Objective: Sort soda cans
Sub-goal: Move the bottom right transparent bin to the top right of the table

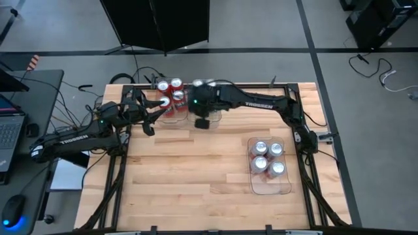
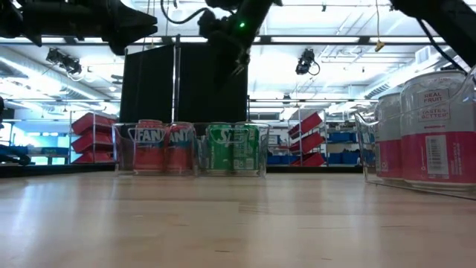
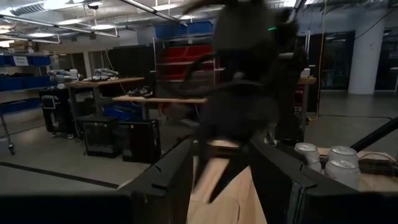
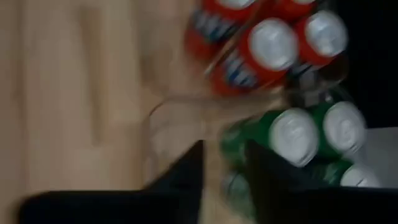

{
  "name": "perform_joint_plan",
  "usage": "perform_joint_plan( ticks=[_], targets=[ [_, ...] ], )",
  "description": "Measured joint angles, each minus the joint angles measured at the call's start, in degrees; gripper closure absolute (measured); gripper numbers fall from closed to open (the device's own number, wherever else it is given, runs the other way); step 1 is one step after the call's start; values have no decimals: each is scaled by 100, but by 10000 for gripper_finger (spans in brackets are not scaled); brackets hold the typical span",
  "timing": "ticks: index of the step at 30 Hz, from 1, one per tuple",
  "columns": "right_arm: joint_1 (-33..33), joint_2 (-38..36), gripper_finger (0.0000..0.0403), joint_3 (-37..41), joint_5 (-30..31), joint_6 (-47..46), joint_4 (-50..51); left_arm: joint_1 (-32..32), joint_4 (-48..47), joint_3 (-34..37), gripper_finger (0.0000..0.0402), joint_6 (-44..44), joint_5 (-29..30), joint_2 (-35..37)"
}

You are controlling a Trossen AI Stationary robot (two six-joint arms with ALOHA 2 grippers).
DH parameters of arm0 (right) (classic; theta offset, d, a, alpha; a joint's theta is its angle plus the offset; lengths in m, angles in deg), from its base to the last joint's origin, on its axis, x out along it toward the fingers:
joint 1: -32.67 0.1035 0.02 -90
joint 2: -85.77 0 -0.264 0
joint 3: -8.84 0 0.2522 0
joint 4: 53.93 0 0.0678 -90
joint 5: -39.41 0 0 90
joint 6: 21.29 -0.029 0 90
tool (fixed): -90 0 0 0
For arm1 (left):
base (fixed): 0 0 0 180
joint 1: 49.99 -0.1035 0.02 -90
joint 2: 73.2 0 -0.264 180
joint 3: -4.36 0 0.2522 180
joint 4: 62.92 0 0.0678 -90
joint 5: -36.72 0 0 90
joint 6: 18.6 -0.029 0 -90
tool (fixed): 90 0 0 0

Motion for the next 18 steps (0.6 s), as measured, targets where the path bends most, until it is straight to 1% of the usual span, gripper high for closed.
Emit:
perform_joint_plan(
  ticks=[2,3,4,7,9,11,15,18],
  targets=[
    [118,-35,361,-2,-17,13,433,0,-66,0,244,1,-2,1],
    [176,-35,381,7,-22,15,675,0,-101,0,244,-1,0,-1],
    [237,-33,388,52,-34,-35,892,0,-142,0,244,-1,0,-1],
    [436,-69,389,271,-41,-329,1407,0,-280,0,244,-5,0,-1],
    [586,-198,398,489,-47,-505,1606,0,-294,0,244,-8,-1,-1],
    [741,-403,399,776,-91,-748,1724,0,-292,0,244,-15,0,1],
    [972,-988,402,1583,-186,-1431,1833,0,-294,0,244,-14,0,1],
    [1067,-1562,402,2347,-354,-2266,1811,0,-303,0,244,-14,0,-1]
  ],
)
